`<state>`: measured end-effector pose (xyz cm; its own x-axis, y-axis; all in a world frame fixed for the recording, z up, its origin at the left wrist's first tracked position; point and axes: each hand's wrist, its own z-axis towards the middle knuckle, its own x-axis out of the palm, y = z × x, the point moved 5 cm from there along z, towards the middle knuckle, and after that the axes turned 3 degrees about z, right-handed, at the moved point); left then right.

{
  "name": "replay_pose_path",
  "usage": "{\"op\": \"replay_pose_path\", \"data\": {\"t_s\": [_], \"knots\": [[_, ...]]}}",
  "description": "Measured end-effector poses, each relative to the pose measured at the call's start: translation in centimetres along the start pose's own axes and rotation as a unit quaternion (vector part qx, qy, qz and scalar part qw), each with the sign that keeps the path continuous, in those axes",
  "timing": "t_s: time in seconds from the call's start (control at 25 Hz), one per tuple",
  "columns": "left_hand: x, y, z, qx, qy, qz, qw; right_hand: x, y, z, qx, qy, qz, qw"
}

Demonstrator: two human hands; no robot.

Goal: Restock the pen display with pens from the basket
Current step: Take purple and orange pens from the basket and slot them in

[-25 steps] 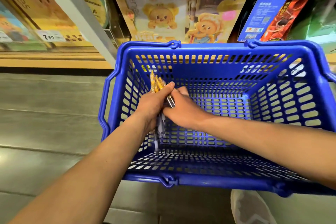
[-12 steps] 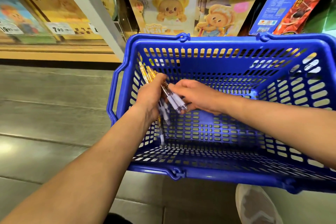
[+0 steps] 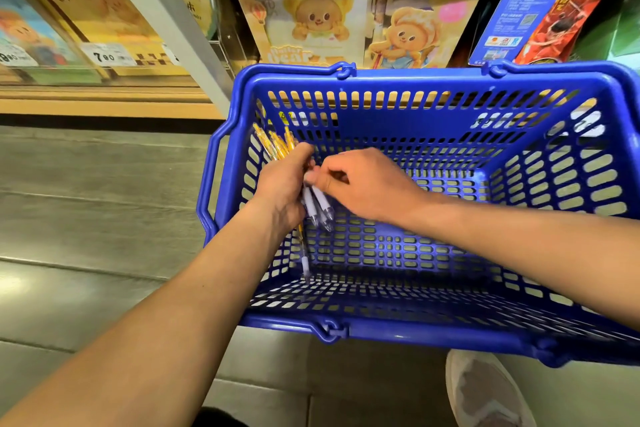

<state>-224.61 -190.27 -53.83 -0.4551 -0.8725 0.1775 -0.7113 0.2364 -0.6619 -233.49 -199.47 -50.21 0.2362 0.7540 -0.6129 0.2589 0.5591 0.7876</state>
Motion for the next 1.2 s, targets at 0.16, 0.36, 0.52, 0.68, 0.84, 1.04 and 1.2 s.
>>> {"op": "replay_pose_path", "data": {"t_s": [0.16, 0.36, 0.52, 0.68, 0.84, 1.04, 1.2], "knots": [[0.0, -0.5, -0.4, -0.007, 0.015, 0.003, 1.000, -0.7, -2.9, 1.2, 0.156, -0.052, 0.053, 0.985], [0.3, -0.7, -1.2, -0.009, 0.066, 0.024, 0.997, 8.7, -5.6, -1.6, 0.271, 0.317, -0.083, 0.905], [0.0, -1.2, -1.8, -0.012, 0.075, 0.001, 0.997, 15.0, -4.1, -1.9, 0.282, 0.333, -0.042, 0.899], [-0.6, -1.4, -2.3, -0.025, 0.077, 0.013, 0.997, 16.9, -4.2, -2.0, 0.375, 0.299, 0.125, 0.869], [-0.4, -1.3, -2.1, -0.026, 0.062, -0.003, 0.998, 14.3, -3.5, -2.6, 0.454, 0.192, 0.441, 0.750], [1.2, -0.5, -1.4, -0.021, 0.049, -0.012, 0.998, 6.9, -4.3, -3.8, 0.412, -0.023, 0.670, 0.618], [3.1, 0.6, -1.3, -0.010, 0.041, -0.042, 0.998, 5.0, -5.1, -4.1, 0.426, -0.166, 0.656, 0.600]]}}
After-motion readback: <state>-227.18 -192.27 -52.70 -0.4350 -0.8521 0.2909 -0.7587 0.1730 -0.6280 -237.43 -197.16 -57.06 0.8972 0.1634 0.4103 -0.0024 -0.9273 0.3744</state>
